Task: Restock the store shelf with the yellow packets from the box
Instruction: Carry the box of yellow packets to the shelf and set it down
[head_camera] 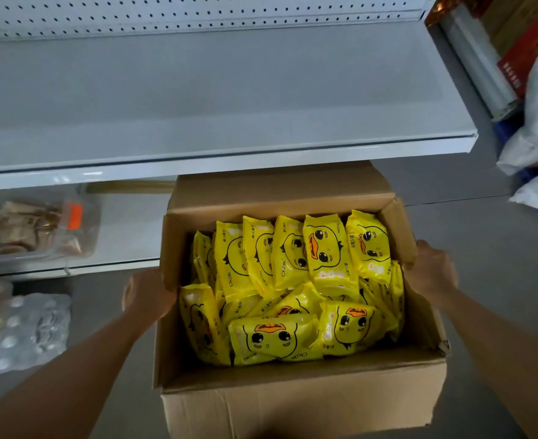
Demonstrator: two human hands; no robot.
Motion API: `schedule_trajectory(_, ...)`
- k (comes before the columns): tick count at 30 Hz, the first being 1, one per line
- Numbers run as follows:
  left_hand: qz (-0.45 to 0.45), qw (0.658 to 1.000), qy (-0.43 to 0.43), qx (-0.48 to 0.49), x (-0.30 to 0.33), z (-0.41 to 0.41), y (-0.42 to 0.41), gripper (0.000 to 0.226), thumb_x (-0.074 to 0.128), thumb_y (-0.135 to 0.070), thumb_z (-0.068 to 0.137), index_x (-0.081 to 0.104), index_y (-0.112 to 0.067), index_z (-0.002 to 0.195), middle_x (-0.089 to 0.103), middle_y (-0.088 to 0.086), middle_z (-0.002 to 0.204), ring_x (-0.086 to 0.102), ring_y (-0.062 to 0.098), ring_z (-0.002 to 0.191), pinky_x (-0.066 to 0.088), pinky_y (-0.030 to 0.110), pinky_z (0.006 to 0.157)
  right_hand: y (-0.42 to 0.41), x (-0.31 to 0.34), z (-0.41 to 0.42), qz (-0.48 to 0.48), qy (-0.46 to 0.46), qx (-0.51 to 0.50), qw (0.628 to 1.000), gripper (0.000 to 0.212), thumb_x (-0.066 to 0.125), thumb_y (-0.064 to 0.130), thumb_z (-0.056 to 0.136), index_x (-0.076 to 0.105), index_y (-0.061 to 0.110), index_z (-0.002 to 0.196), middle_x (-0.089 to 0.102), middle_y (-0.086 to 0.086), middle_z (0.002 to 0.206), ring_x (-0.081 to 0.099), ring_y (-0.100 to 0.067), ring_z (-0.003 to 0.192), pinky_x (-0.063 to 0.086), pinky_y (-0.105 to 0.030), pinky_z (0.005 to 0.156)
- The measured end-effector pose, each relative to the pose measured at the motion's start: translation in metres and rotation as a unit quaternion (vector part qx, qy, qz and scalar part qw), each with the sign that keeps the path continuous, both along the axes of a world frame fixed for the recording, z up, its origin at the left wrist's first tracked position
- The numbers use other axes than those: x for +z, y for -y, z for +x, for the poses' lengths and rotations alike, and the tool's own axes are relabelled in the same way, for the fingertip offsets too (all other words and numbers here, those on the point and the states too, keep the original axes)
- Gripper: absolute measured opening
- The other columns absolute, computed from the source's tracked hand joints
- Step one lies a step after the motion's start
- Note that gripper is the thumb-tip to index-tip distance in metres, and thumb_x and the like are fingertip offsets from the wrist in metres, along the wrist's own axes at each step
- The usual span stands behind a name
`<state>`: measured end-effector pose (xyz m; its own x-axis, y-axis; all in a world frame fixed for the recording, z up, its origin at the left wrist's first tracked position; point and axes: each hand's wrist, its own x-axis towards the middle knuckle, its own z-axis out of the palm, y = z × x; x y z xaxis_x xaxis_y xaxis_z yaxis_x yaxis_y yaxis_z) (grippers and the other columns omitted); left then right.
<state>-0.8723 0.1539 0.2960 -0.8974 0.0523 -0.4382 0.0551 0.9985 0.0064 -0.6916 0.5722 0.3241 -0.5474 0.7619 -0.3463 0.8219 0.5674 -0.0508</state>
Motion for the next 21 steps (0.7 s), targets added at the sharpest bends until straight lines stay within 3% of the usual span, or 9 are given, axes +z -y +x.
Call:
schedule_trajectory(15,0.003,0.999,-0.010,0.053,-0.001,0.005,-0.003,0.021,0.064,-0.020,0.078,0.065,-0.005,0.093,0.066,0.021,0.097,0.062,0.039,0.096,0.047,0.035,0.070,-0.001,-0.007,0.000,0.019,-0.008,0.004,1.000,0.031,0.062,0.016,0.086,0.049,0.002,0.112,0.059,-0.029,0.104,0.058,-0.048,0.098,0.049,-0.047,0.077)
schedule_trajectory(21,-0.005,0.999,-0.008,0.049,0.004,0.009,-0.004,0.027,0.059,-0.029,0.082,0.063,-0.011,0.101,0.065,0.016,0.105,0.061,0.038,0.101,0.048,0.036,0.075,0.012,-0.002,0.005,0.009,-0.007,-0.014,1.000,0.029,0.054,0.005,0.087,0.041,0.002,0.113,0.057,-0.025,0.106,0.057,-0.045,0.099,0.046,-0.043,0.072)
